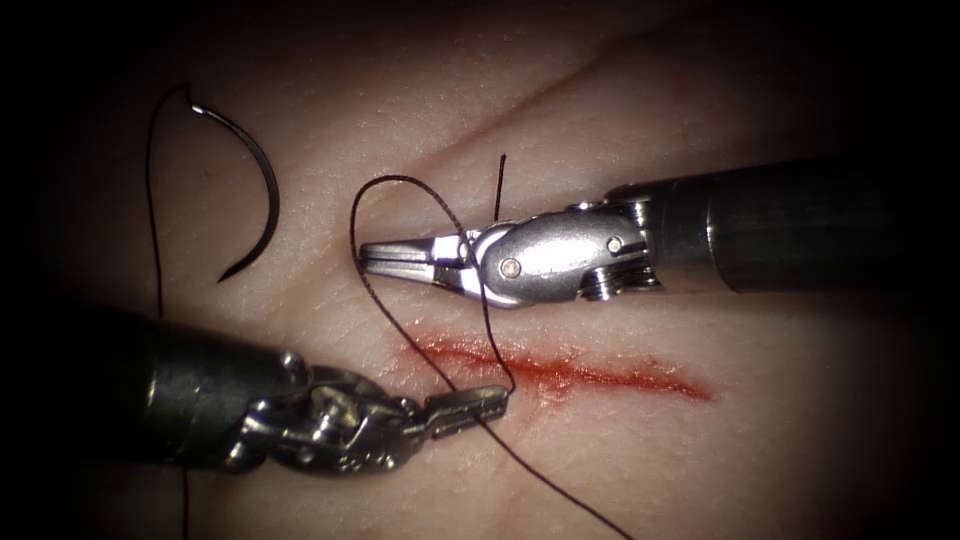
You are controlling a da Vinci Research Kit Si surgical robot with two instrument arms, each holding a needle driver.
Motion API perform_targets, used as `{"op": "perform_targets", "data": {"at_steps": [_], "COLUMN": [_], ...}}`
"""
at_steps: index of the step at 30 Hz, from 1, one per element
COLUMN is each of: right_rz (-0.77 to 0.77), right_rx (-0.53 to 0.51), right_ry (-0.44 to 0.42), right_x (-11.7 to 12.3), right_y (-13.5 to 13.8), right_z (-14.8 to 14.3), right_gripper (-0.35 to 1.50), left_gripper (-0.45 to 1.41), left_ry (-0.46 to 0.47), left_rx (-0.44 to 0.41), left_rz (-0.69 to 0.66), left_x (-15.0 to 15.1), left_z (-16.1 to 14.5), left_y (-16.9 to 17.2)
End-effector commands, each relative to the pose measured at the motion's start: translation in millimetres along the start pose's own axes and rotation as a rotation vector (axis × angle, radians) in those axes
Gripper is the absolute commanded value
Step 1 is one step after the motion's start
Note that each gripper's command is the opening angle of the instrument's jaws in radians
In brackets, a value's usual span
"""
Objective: Wound Closure
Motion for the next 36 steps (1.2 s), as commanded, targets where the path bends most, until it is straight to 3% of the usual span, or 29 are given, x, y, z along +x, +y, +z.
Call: {"op": "perform_targets", "data": {"at_steps": [1, 6, 9, 20, 21, 22, 23, 24, 26, 32, 36], "right_rz": [0.000, 0.017, 0.092, 0.200, 0.205, 0.212, 0.230, 0.239, 0.246, 0.248, 0.215], "right_rx": [-0.002, 0.039, 0.048, 0.053, 0.048, 0.040, -0.010, -0.026, -0.033, -0.049, -0.008], "right_ry": [0.014, 0.080, 0.134, 0.202, 0.214, 0.205, 0.157, 0.141, 0.132, 0.094, -0.039], "right_x": [-0.2, 0.2, 0.0, -1.0, -0.9, -0.8, -0.7, -0.6, -0.6, -0.7, -1.0], "right_y": [0.0, 0.7, 1.4, 1.6, 1.5, 1.5, 1.6, 1.6, 1.7, 1.5, -0.4], "right_z": [0.8, 0.8, 0.8, 3.2, 3.7, 3.8, 4.0, 4.1, 4.1, 3.4, 3.0], "right_gripper": [-0.35, -0.35, -0.35, -0.35, -0.23, 0.07, 0.98, 1.15, 1.23, 1.21, 1.23], "left_gripper": [-0.45, -0.45, -0.45, -0.45, -0.45, -0.45, -0.45, -0.45, -0.45, -0.45, -0.45], "left_ry": [0.006, 0.105, 0.104, 0.104, 0.103, 0.103, 0.103, 0.103, 0.102, 0.059, 0.003], "left_rx": [-0.003, -0.020, -0.029, -0.037, -0.043, -0.042, -0.048, -0.050, -0.053, -0.072, -0.085], "left_rz": [-0.006, -0.045, -0.042, -0.039, -0.039, -0.039, -0.038, -0.037, -0.036, -0.006, 0.054], "left_x": [0.3, 1.0, 1.3, 3.0, 3.2, 3.4, 3.7, 3.9, 4.1, 5.6, 5.7], "left_z": [1.0, 1.5, 1.5, 1.1, 1.2, 1.2, 1.3, 1.3, 1.3, 0.4, -3.5], "left_y": [0.7, 0.8, 0.7, 0.6, 0.5, 0.5, 0.5, 0.6, 0.6, 1.0, -0.6]}}
